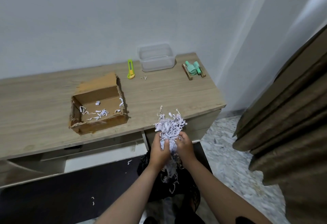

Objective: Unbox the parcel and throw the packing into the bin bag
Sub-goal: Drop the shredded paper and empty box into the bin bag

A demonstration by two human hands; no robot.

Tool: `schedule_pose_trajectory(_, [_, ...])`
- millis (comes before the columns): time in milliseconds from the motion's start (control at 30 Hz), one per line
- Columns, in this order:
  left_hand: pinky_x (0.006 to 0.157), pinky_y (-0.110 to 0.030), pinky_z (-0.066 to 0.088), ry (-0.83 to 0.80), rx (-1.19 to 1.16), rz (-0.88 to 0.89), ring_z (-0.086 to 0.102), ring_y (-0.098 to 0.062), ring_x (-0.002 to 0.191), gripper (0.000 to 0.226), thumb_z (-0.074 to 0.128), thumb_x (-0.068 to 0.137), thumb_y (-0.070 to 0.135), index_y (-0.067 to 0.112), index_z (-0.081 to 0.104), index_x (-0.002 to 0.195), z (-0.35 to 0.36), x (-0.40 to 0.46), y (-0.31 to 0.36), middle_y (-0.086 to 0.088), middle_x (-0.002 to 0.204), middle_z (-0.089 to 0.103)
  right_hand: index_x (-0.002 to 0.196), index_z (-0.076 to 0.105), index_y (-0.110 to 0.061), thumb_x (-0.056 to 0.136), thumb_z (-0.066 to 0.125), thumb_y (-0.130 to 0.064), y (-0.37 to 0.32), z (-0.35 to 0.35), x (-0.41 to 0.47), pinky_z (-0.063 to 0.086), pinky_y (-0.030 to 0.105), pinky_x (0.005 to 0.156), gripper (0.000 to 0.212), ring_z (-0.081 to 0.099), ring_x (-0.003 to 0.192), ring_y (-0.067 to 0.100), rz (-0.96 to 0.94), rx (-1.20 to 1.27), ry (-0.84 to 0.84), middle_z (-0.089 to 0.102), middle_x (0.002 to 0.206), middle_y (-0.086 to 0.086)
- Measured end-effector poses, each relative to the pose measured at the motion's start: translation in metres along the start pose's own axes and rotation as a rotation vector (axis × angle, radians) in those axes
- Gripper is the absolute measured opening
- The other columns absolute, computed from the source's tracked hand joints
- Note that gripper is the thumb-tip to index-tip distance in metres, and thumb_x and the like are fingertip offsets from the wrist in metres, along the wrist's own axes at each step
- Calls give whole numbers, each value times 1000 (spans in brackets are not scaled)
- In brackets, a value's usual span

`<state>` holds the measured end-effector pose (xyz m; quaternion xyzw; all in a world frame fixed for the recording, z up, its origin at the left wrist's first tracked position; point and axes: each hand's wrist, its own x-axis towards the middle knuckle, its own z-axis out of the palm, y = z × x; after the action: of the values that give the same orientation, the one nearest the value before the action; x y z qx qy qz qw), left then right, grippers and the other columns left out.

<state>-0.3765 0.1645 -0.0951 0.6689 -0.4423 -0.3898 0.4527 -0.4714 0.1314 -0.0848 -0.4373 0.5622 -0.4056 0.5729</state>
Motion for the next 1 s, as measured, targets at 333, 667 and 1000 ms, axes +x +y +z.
schedule_pose_trajectory(333, [97,-26,39,-125,-42,-247,48,-17,114,77,74,67,21,8,27,126,-10,8,-6,-7,126,45,113,55,-4,93,47,-8,7,-14,13,42,24,71,21,53,80,13,199,-153,-87,59,99,9])
schedule_pose_trajectory(667, [85,-21,39,93,-6,-218,55,-14,103,37,73,81,26,13,56,111,-18,3,-17,-1,110,60,98,70,-4,91,54,-14,-4,-31,4,43,22,80,21,61,93,16,68,-483,-106,71,101,9])
schedule_pose_trajectory(1000, [85,-29,38,303,306,171,51,-11,98,42,60,74,59,23,63,95,-34,1,24,8,98,53,90,66,-11,81,67,-14,-51,-29,19,52,24,71,10,61,72,11,-428,-474,185,53,88,-6])
